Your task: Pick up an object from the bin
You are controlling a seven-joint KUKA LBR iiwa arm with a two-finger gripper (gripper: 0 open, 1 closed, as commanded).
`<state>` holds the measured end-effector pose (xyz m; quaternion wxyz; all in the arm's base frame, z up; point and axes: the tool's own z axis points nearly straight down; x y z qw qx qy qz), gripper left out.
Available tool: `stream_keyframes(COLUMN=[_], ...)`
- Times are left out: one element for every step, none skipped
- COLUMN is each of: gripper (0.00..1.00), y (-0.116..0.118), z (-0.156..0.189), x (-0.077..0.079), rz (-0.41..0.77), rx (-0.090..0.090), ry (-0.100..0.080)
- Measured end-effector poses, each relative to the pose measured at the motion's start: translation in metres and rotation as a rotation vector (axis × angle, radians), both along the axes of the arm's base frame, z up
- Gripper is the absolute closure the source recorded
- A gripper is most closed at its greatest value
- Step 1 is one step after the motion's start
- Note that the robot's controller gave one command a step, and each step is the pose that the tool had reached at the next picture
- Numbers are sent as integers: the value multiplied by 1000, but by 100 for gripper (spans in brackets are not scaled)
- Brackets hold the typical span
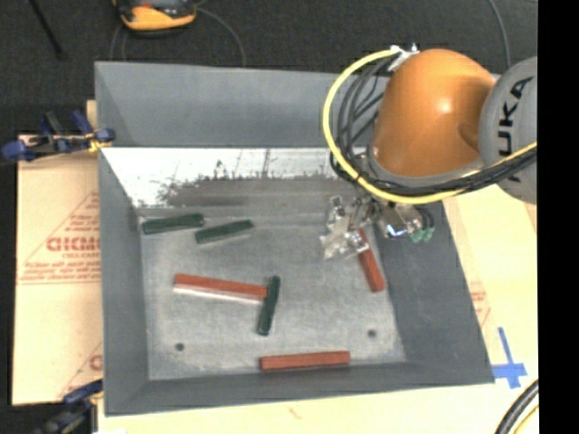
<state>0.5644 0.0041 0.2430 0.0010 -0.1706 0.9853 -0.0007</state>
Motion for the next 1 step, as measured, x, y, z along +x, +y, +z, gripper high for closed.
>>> stream_keyframes(gripper=[0], y=[-21], z=[-77], x=[-49], rz=[-93], rx=[2], ry=[6])
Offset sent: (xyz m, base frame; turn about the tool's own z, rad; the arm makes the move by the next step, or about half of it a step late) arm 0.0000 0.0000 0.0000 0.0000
